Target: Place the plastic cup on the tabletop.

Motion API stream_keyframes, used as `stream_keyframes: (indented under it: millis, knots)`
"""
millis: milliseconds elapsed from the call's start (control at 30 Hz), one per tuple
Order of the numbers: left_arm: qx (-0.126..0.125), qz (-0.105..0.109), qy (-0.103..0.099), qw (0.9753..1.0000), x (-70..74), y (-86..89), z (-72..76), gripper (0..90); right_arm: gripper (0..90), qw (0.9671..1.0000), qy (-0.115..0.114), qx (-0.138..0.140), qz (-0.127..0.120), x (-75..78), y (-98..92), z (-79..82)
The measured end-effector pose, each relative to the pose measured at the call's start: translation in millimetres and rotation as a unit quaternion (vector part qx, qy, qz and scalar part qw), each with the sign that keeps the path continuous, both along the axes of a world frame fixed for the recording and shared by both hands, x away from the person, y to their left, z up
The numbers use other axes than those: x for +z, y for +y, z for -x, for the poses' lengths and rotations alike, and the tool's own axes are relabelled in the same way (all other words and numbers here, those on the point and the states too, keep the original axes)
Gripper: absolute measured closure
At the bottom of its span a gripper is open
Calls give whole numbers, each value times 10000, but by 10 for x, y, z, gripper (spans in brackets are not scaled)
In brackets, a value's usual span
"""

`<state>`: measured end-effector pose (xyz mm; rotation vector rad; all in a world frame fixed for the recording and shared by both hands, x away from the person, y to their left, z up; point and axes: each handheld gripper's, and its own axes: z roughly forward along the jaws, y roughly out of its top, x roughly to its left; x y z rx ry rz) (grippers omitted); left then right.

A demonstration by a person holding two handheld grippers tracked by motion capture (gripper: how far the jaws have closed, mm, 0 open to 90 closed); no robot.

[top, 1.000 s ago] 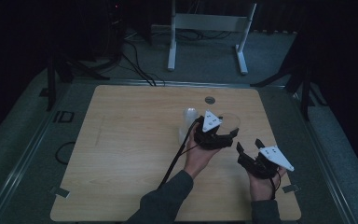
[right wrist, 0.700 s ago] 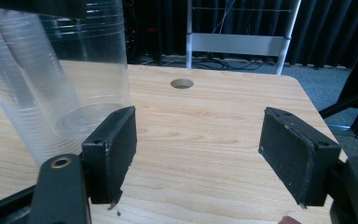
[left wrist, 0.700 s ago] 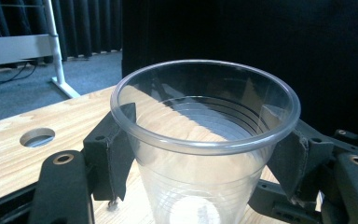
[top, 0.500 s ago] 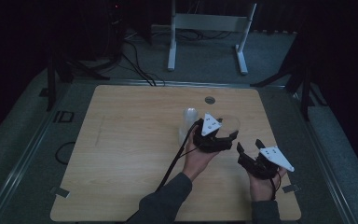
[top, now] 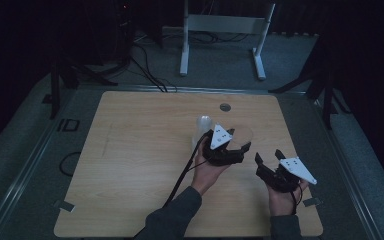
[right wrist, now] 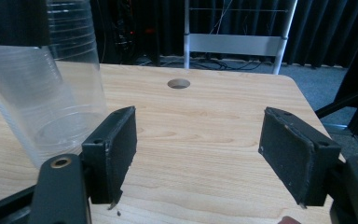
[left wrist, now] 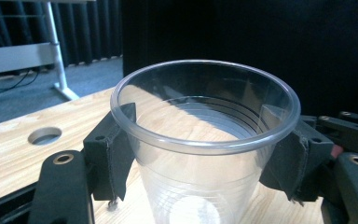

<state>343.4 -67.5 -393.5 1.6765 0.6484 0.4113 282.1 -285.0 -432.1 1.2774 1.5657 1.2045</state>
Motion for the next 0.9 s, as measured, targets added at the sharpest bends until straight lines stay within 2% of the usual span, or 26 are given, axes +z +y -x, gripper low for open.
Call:
stream_keyframes:
  millis: [167, 900]
  knots:
    - [-78, 22, -54, 10000, -29, 16, 4, 299, 272, 10000, 7, 0, 2, -2, 0, 0]
    - [24, -15, 33, 10000, -180, 101, -20, 296, 273, 10000, 28, 7, -3, -16, 0, 5]
